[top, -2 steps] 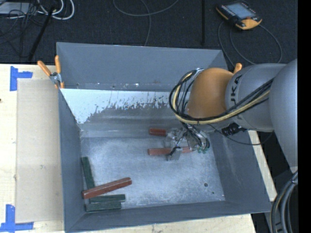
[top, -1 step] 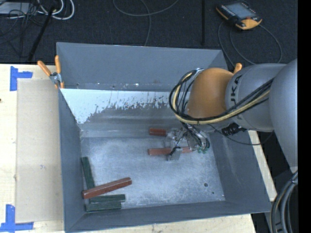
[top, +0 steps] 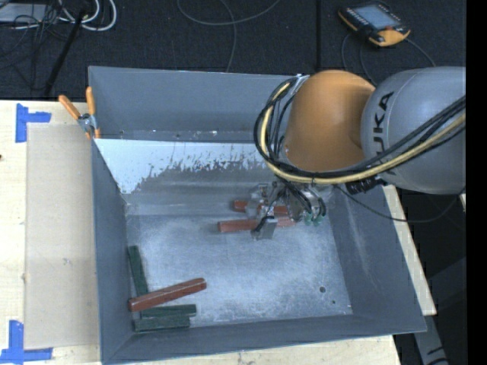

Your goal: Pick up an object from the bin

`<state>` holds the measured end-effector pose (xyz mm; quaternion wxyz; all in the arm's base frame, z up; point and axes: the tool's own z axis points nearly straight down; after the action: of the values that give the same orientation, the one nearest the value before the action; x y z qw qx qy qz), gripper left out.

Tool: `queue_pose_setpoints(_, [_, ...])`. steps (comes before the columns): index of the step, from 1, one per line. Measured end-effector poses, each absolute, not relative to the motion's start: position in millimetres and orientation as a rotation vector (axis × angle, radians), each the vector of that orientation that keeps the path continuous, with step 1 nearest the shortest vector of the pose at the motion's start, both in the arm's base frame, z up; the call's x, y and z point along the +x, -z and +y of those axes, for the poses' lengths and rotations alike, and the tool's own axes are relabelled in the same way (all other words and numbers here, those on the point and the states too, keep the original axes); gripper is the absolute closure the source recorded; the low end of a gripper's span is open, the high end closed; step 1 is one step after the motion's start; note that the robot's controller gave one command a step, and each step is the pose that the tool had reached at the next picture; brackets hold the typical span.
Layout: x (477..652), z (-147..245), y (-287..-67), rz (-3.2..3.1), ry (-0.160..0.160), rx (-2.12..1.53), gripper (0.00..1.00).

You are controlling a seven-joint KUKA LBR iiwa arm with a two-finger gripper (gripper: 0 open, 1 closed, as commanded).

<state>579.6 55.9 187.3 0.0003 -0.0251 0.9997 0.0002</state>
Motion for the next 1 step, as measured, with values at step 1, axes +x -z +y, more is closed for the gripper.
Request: queue_pose_setpoints(1, [579.6, 55.9, -187.3, 3.140, 0.000, -0.079, 1.00])
